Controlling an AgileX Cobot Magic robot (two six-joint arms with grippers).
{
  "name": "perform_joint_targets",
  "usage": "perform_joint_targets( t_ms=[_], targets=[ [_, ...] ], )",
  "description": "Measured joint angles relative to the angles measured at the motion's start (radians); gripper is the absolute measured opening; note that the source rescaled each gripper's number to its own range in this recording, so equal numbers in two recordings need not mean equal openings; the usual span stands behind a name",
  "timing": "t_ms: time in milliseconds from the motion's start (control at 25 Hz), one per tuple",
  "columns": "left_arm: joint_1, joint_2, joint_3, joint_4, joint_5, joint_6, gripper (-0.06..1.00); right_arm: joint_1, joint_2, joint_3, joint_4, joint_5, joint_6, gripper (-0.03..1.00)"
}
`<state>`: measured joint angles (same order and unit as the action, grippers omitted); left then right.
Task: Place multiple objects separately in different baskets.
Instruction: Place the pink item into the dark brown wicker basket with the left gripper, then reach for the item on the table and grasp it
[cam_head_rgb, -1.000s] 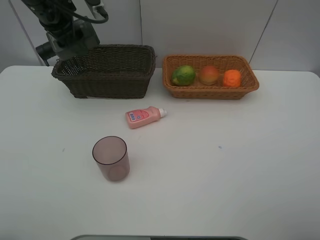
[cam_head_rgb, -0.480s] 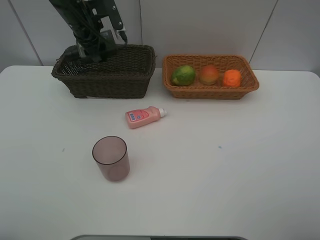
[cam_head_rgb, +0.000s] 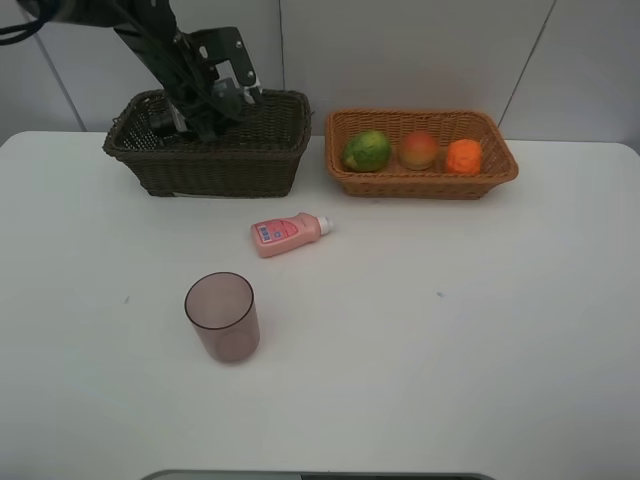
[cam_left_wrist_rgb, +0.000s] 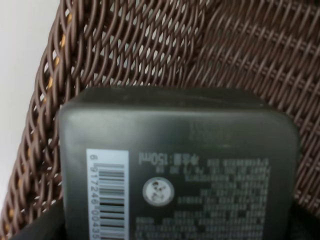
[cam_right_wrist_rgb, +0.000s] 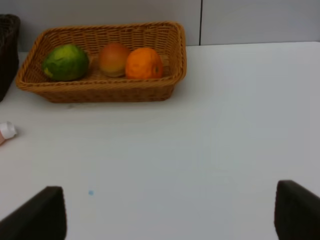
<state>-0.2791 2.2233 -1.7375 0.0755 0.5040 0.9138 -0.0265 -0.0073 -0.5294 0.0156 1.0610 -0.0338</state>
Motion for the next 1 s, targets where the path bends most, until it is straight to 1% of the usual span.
perform_joint_targets(
  t_ms=[200, 440, 480, 600, 640, 760, 1000],
  targets=[
    [0.000, 0.028, 0.000, -0.027, -0.008, 0.001, 0.82, 0.000, 0.000, 0.000, 0.000, 0.000, 0.000, 0.77],
    [0.000, 0.031, 0.000, -0.034, -0.026, 0.001, 0.82, 0.000, 0.000, 0.000, 0.000, 0.000, 0.000, 0.77],
    [0.000, 0.031, 0.000, -0.034, -0.029, 0.001, 0.83, 0.000, 0.000, 0.000, 0.000, 0.000, 0.000, 0.77],
    [0.000, 0.031, -0.002, -0.043, -0.064, 0.002, 0.95, 0.000, 0.000, 0.000, 0.000, 0.000, 0.000, 0.77],
    [0.000, 0.031, -0.003, -0.051, -0.074, 0.002, 0.98, 0.000, 0.000, 0.000, 0.000, 0.000, 0.000, 0.77],
    [0.000, 0.031, -0.003, -0.075, -0.081, 0.002, 1.00, 0.000, 0.000, 0.000, 0.000, 0.000, 0.000, 0.77],
    [0.000, 0.029, -0.003, -0.085, -0.082, 0.002, 1.00, 0.000, 0.000, 0.000, 0.000, 0.000, 0.000, 0.77]
  ],
)
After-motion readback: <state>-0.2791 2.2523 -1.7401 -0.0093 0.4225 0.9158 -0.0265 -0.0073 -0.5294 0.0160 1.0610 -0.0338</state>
